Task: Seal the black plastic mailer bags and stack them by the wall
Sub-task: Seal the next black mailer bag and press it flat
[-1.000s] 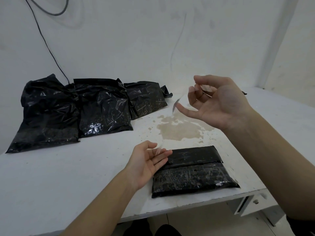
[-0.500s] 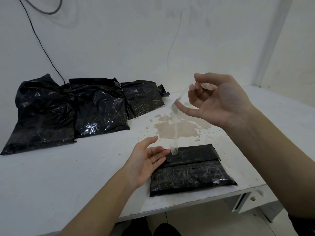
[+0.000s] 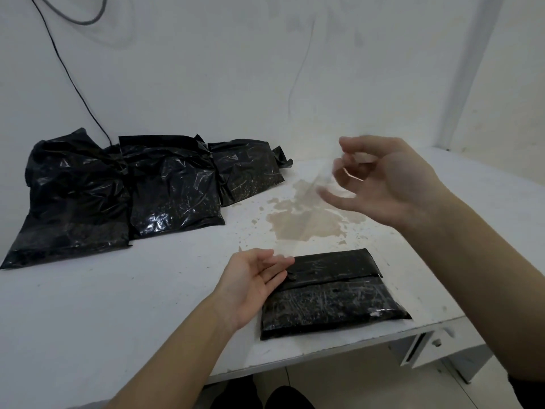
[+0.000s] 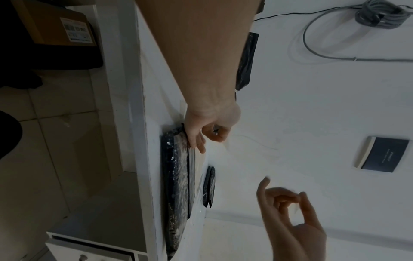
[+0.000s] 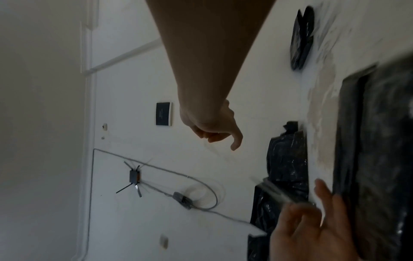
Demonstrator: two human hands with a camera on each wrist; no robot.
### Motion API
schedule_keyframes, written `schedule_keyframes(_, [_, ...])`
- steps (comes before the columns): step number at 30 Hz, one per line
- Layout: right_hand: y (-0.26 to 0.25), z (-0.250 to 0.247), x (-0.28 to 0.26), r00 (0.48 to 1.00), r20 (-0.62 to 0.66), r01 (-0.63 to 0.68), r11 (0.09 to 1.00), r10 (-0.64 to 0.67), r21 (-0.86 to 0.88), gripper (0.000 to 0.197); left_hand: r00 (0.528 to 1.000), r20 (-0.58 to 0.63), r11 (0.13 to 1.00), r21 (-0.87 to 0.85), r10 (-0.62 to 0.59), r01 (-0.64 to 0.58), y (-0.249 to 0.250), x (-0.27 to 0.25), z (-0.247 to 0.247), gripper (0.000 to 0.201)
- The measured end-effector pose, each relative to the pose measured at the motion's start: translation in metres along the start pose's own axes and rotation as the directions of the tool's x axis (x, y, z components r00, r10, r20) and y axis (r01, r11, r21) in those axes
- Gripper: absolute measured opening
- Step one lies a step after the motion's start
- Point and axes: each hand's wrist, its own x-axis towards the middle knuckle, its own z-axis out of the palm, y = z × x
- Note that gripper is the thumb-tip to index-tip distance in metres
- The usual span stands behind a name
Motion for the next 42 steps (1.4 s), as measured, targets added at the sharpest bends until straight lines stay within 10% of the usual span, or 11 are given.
schedule_keyframes(8, [0.027, -0.094, -0.006, 0.955, -0.260, -0.231, 0.906, 0.142, -0.355, 0.011, 0.995, -0.062, 0.995, -0.067, 0.072, -0.076, -0.005, -0.001, 0.000, 0.049])
schedule_keyframes(20, [0.063, -0.114, -0.014, 0.938, -0.328, -0.275, 0.821, 0.114, -0.500, 0.016, 0.993, -0.055, 0.994, -0.009, 0.105, -0.106, -0.006, -0.006, 0.003, 0.054])
schedule_keyframes(32, [0.069, -0.102, -0.014, 0.945, -0.326, -0.232, 0.701, -0.001, -0.674, 0.021, 0.978, -0.074, 0.978, -0.064, 0.193, -0.198, -0.009, -0.004, 0.000, 0.022])
schedule_keyframes(42, [0.078, -0.095, -0.011, 0.944, -0.293, -0.177, 0.514, -0.154, -0.839, 0.031, 0.935, -0.123, 0.834, 0.502, 0.333, -0.231, 0.001, -0.005, -0.020, 0.023])
